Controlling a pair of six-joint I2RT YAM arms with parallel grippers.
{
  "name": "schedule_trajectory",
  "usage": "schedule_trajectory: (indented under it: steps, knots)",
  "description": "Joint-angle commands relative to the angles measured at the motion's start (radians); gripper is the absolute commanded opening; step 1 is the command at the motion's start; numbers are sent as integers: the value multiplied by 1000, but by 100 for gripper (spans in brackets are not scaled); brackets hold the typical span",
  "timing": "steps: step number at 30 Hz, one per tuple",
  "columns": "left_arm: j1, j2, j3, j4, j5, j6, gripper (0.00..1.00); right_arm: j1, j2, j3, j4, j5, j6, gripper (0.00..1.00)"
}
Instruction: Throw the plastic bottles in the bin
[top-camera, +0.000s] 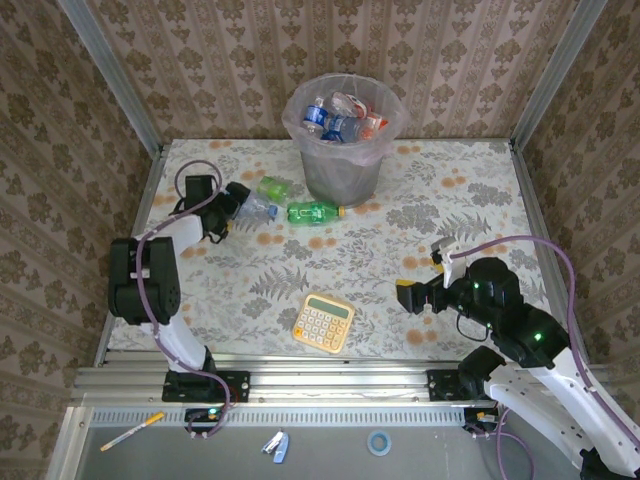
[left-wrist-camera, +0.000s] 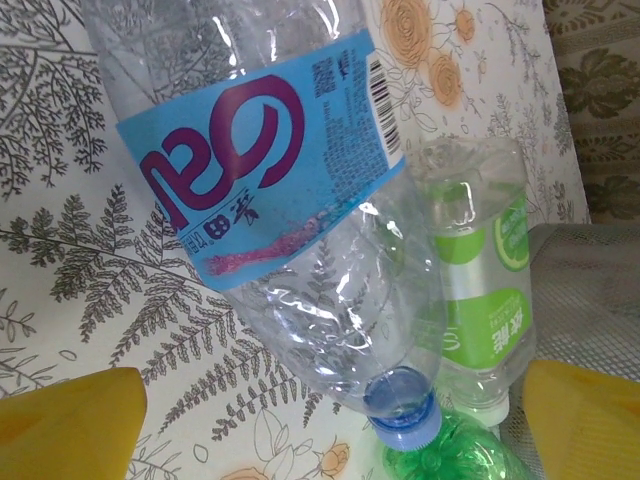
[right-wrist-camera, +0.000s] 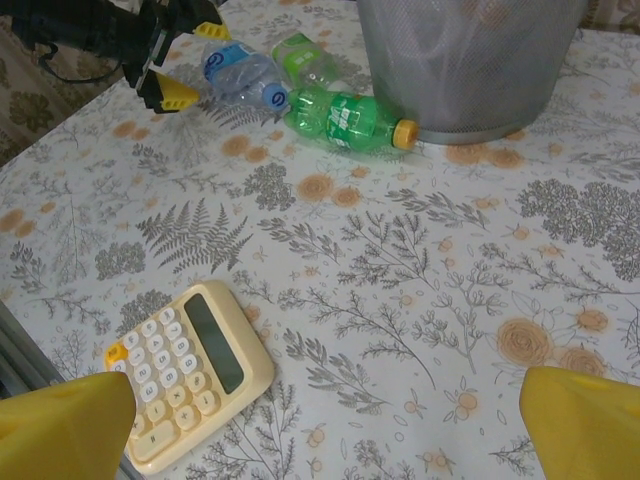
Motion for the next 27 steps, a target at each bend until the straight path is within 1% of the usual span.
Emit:
schedule_trajectory:
  steps: [1, 6, 11, 14, 19, 24, 27]
  knots:
    - [-8, 34, -18, 86, 17, -71, 95, -3, -19, -12, -23, 10, 15, 100]
    - [-13, 79, -17, 165, 4, -140, 89, -3, -24, -14, -26, 9, 18, 100]
    - [-26, 128, 27, 195, -25, -175, 84, -3, -26, -19, -30, 10, 15, 100]
    - [-21, 169, 48, 207, -30, -199, 78, -3, -29, -14, -31, 13, 8, 100]
    - [-11, 197, 59, 214, -30, -201, 65, -3, -32, -19, -29, 13, 11, 100]
    - [-4, 187, 47, 237, -23, -187, 48, -2, -31, -19, -27, 17, 9, 100]
    - [3, 170, 26, 268, -23, -173, 39, -3, -32, -19, -31, 19, 11, 100]
